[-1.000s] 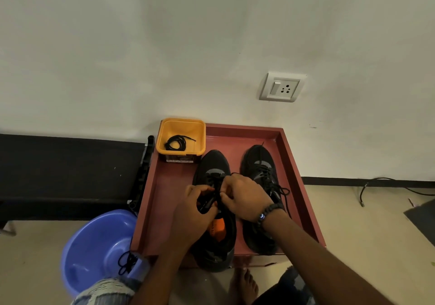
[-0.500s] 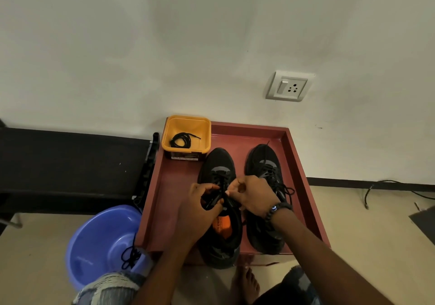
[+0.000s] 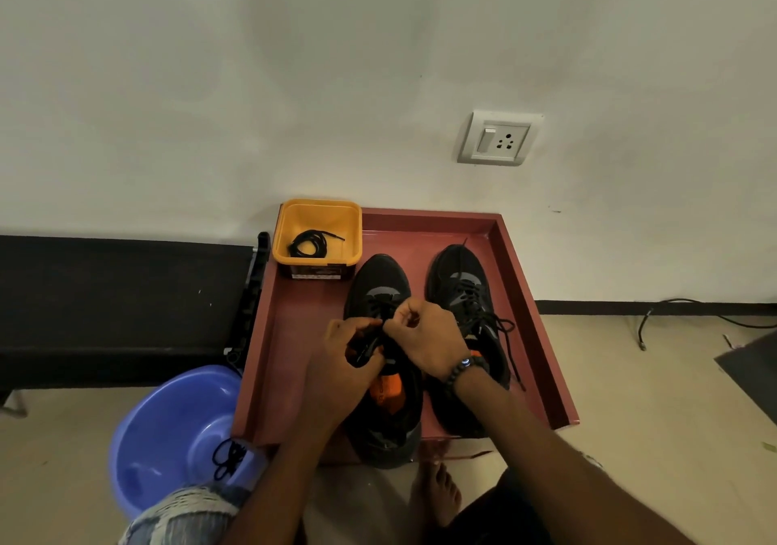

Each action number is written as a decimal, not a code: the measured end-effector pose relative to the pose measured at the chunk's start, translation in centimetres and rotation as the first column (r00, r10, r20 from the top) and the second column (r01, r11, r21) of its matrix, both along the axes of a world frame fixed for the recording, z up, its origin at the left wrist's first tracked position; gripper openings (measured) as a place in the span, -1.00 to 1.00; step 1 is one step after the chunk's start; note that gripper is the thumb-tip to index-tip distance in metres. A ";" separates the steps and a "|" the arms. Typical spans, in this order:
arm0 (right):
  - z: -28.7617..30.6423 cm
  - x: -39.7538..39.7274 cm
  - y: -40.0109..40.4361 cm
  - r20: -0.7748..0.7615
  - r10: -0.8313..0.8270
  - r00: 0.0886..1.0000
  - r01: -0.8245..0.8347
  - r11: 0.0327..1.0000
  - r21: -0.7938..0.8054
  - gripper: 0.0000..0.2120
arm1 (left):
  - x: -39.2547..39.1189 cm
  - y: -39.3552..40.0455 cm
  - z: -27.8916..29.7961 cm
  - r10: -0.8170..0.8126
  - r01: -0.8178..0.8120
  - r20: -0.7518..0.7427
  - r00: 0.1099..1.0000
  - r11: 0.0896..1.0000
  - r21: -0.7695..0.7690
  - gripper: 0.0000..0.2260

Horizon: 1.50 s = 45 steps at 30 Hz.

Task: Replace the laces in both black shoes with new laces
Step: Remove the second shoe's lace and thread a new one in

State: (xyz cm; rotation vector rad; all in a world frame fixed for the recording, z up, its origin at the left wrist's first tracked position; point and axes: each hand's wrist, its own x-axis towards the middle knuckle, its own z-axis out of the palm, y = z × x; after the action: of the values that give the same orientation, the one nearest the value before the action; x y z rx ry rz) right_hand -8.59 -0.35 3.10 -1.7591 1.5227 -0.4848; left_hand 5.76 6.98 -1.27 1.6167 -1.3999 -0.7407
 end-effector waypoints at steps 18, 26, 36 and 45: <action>3.5 -1.6 -2.9 -0.600 0.185 0.779 -0.398 0.884 -0.244 -0.76 | -0.4 0.5 1.8 0.057 -0.067 0.134 0.989 0.995 0.071 -0.69; 3.6 -2.1 -4.1 -0.124 0.105 0.987 -0.076 0.973 0.219 -0.67 | 0.5 0.6 1.4 0.098 -0.109 0.143 0.985 0.992 0.066 -0.71; 8.1 -2.6 -5.5 -0.464 -0.076 0.883 -0.174 0.864 -0.473 -0.84 | 0.2 0.5 1.3 0.036 -0.066 0.262 0.964 0.992 0.108 -0.62; 2.5 -1.7 -2.8 -0.041 0.045 0.998 -0.044 0.999 0.014 -0.46 | 0.1 0.4 1.1 0.031 -0.049 0.201 0.979 0.995 0.087 -0.62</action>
State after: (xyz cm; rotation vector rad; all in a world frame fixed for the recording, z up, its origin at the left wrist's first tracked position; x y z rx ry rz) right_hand -10.28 -3.14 5.60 -1.7990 1.5083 -0.4184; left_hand 5.82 7.34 -0.13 1.8271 -1.4877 -0.6410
